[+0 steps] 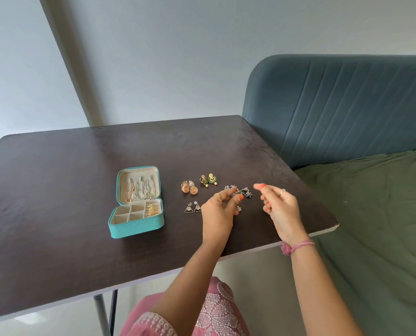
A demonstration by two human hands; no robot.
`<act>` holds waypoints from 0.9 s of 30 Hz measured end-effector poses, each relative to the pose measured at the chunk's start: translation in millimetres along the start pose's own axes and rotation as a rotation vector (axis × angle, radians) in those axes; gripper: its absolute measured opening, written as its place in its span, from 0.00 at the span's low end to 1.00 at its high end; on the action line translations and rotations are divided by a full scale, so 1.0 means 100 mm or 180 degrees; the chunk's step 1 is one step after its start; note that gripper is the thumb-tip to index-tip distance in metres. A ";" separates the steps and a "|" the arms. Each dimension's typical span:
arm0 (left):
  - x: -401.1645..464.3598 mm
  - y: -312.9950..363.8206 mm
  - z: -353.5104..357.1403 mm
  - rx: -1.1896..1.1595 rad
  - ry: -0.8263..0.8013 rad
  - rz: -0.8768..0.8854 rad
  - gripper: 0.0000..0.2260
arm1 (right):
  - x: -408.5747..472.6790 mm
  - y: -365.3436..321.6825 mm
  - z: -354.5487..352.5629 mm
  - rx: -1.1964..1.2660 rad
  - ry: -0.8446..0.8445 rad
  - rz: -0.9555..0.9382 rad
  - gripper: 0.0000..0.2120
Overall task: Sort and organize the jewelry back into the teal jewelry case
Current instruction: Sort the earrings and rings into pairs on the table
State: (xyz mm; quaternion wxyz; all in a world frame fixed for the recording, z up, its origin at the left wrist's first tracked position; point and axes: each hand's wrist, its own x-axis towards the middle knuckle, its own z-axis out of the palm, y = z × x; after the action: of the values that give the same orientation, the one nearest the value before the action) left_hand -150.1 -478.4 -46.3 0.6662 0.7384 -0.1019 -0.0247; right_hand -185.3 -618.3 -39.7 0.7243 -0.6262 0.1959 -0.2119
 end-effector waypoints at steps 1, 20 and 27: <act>0.00 0.00 0.00 -0.0022 0.0017 -0.0005 0.10 | 0.02 0.02 -0.02 0.0234 0.0228 -0.0015 0.05; 0.04 0.00 -0.06 -0.0131 0.0194 -0.0041 0.09 | 0.15 -0.05 0.20 -0.3643 -0.0590 -0.1169 0.13; 0.03 0.02 -0.06 -0.0184 0.0264 -0.0090 0.06 | 0.25 -0.05 0.17 -0.3300 -0.0673 -0.1160 0.07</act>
State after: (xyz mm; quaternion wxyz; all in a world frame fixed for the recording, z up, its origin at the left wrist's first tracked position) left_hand -146.7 -473.0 -43.6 0.6904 0.7206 -0.0631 -0.0064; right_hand -155.2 -618.6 -33.2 0.2890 -0.9419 0.0894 -0.1457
